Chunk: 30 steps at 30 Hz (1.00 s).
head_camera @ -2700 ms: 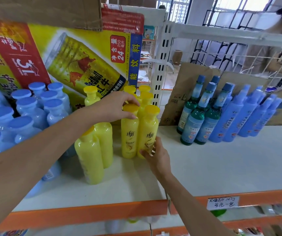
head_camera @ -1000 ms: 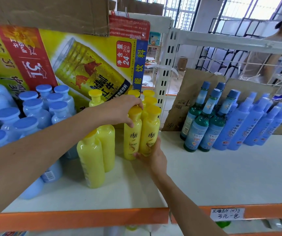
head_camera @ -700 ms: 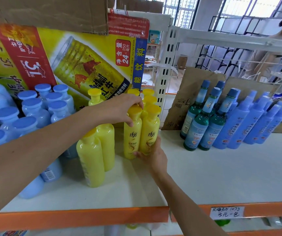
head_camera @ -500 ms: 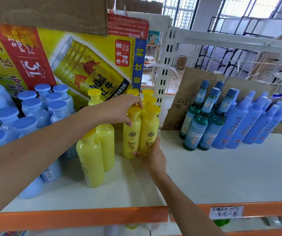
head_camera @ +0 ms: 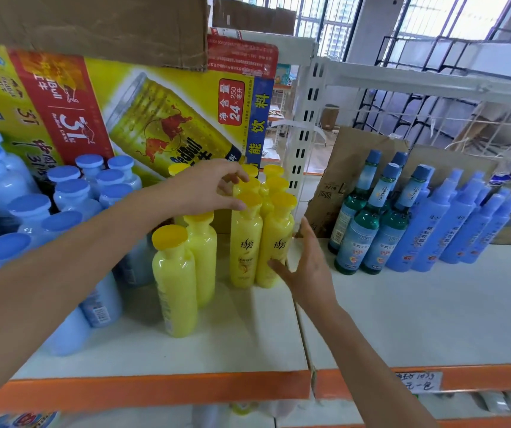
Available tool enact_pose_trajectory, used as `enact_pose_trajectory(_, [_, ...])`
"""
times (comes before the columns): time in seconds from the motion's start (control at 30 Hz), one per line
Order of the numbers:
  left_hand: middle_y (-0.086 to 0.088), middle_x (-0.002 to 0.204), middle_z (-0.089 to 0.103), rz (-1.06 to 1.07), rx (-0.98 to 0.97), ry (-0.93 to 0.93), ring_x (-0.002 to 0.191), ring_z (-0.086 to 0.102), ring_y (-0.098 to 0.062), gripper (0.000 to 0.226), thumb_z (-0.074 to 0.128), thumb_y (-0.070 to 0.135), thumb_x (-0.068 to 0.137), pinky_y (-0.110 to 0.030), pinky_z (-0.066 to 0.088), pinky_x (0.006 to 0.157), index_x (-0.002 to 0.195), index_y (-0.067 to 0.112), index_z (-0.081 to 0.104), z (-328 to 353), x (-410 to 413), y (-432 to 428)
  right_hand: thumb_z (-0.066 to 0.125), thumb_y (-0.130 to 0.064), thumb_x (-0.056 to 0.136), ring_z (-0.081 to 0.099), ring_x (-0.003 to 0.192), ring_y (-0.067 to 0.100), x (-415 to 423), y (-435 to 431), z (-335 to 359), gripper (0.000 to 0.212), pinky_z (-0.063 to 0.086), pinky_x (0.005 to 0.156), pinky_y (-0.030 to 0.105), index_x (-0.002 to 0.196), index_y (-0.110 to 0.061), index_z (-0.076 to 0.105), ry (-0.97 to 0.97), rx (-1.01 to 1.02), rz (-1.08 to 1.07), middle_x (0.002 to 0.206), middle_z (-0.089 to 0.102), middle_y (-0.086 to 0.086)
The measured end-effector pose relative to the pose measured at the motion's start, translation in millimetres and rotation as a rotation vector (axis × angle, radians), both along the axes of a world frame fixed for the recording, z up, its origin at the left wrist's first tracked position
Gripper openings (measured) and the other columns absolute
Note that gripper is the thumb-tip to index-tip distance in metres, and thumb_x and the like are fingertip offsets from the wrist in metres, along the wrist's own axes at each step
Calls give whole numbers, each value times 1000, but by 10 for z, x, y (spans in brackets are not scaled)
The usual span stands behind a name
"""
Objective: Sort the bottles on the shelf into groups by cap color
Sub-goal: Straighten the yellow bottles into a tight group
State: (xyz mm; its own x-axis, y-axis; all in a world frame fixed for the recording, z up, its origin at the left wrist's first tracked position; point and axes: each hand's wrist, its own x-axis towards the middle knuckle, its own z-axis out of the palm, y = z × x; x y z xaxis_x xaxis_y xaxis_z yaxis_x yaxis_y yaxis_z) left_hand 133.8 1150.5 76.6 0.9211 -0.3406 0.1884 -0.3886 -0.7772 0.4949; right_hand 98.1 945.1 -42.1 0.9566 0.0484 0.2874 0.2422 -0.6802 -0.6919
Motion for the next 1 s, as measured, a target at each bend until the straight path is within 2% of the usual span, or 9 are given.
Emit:
enact_pose_trajectory(0.13, [6, 113, 56, 27, -107, -85, 95, 57, -8, 34, 67, 28, 79, -32, 50, 85, 111, 22, 57, 84, -206, 232, 65, -35, 83, 11, 144, 19, -51, -2, 290, 85, 18, 115, 36, 147, -22, 11, -123, -184, -19, 156, 12, 2])
enact_pose_trajectory(0.23, [13, 99, 58, 38, -171, -98, 91, 59, -5, 26, 67, 25, 80, -33, 52, 84, 104, 25, 58, 41, -376, 398, 61, -34, 86, 8, 144, 20, -84, 97, 504, 72, 14, 115, 34, 145, -22, 21, -197, -274, 64, 156, 12, 2])
enact_pose_trajectory(0.37, [15, 94, 62, 54, -296, -76, 90, 60, -3, 22, 61, 32, 76, -18, 50, 80, 98, 26, 61, -76, -633, 563, 61, -28, 87, 22, 139, 15, -110, 333, 689, 58, 25, 107, 28, 139, -23, 37, -250, -226, 238, 150, 28, -3])
enact_pose_trajectory(0.5, [6, 96, 65, 66, -384, -75, 89, 60, -2, 16, 59, 27, 80, -9, 47, 75, 95, 25, 63, -265, -835, 634, 61, -19, 87, 39, 128, 12, -113, 591, 744, 49, 31, 97, 18, 133, -22, 45, -241, -183, 403, 139, 44, -3])
enact_pose_trajectory(0.63, [8, 100, 62, 47, -425, -43, 89, 58, 0, 29, 59, 44, 70, -10, 46, 75, 97, 34, 61, -432, -962, 651, 63, -19, 86, 47, 119, 10, -35, 799, 713, 52, 42, 100, 28, 134, -24, 44, -168, -145, 479, 134, 49, -4])
enact_pose_trajectory(0.7, [9, 99, 61, 59, -453, -57, 89, 58, -2, 37, 65, 46, 64, -12, 47, 76, 99, 36, 60, -504, -987, 638, 64, -19, 85, 52, 113, 14, 5, 875, 688, 53, 45, 99, 33, 134, -24, 45, -118, -143, 480, 132, 51, -2])
enact_pose_trajectory(0.8, [9, 99, 59, 101, -496, -126, 89, 57, -3, 38, 70, 40, 61, -15, 48, 80, 97, 39, 58, -603, -995, 590, 66, -17, 83, 58, 101, 18, 39, 940, 641, 48, 49, 93, 38, 129, -23, 51, -101, -88, 474, 126, 55, 1])
enact_pose_trajectory(1.0, [8, 99, 60, 90, -598, -176, 92, 58, -2, 31, 68, 28, 68, -11, 47, 81, 97, 35, 60, -661, -1008, 558, 66, -13, 83, 58, 105, 17, 16, 958, 538, 43, 49, 93, 37, 122, -27, 55, -114, 34, 397, 120, 59, -3])
